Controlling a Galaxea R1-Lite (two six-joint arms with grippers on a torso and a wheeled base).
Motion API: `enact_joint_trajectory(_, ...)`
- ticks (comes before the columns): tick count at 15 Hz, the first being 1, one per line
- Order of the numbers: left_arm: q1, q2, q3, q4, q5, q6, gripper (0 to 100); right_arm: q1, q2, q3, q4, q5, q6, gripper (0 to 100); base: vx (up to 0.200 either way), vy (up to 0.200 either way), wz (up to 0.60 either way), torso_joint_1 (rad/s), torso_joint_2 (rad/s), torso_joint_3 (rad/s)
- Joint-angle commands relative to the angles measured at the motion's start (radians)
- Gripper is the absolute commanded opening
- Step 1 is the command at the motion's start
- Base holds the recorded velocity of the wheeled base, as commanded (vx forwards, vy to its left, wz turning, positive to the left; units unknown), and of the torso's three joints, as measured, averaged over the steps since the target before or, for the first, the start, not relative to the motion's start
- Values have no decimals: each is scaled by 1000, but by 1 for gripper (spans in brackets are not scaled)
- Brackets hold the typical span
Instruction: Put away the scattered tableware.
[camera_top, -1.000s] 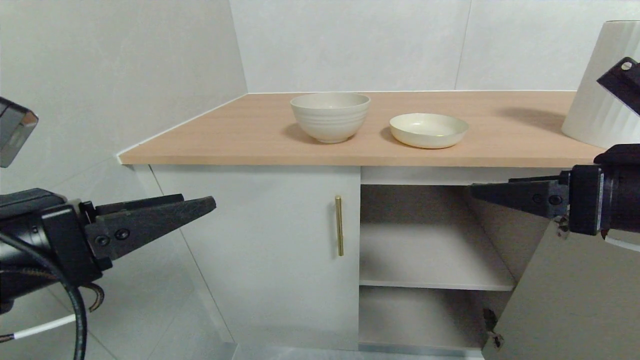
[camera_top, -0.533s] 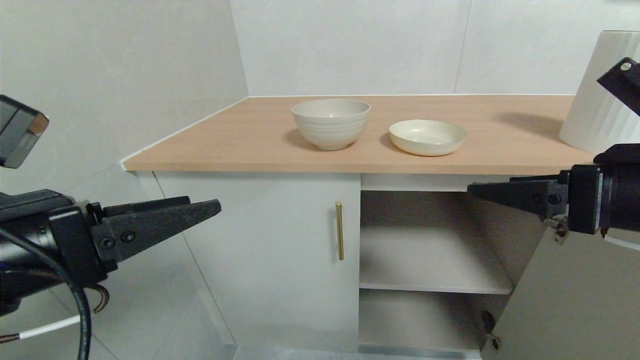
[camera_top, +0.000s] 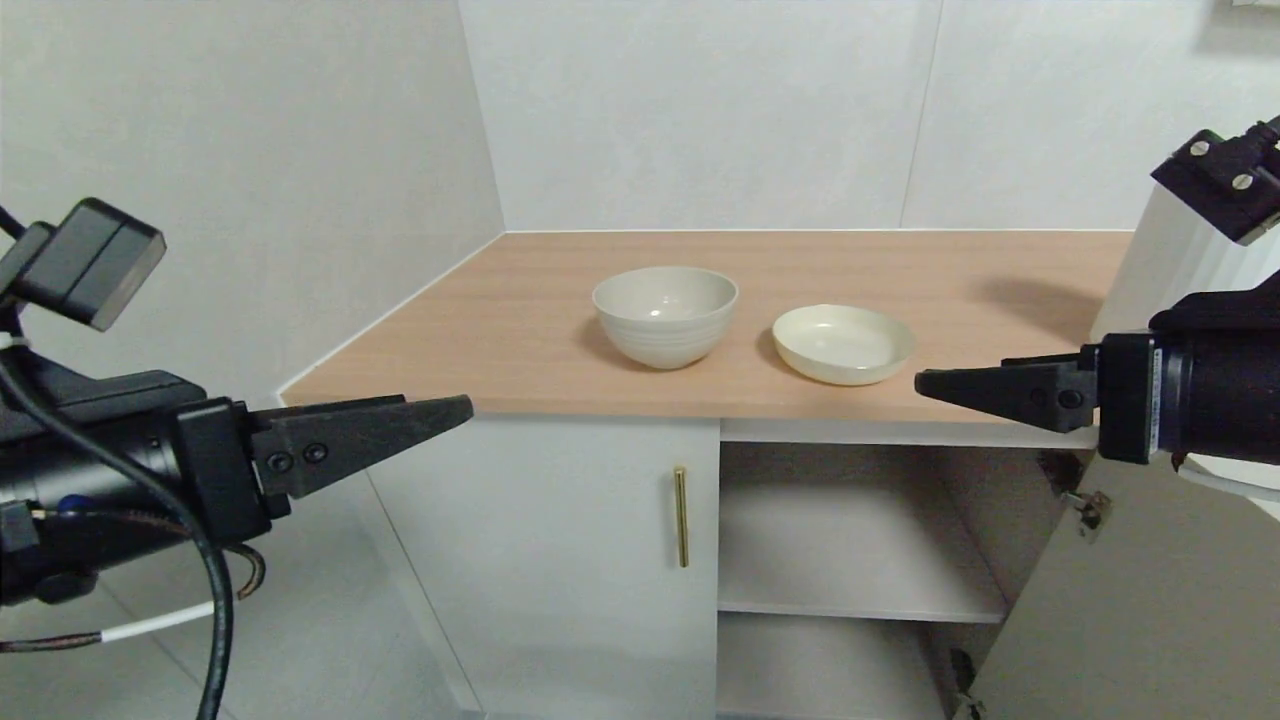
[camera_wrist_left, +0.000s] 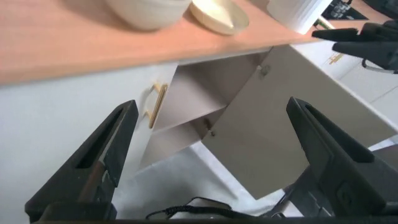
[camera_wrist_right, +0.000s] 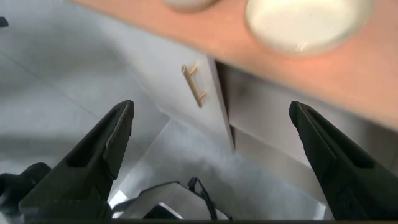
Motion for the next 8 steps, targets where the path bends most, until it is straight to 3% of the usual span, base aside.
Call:
enact_joint_trajectory(1,0,85,-48,-1,2,-11,100,-15,48,-5,-27,2,-6,100,0,0,0,168,-476,-300)
enact_joint_trajectory(4,0,208,-191,3,12,-52,100,-60,109,-7,-106,4,-24,100,0,0,0,79,-204,-121)
enact_joint_trajectory(5,0,259,-263,9,22,-83,100,-74,143,-22,-113,-1,-31,100,0,0,0,17,-66,-36)
enact_joint_trajectory(7,-1,293,-304,35,45,-164,100,-80,184,-87,-63,-35,-17,100,0,0,0,0,0,0)
enact_joint_trajectory(8,-3,337,-318,78,52,-230,100,-81,207,-143,18,-81,20,100,0,0,0,0,0,0)
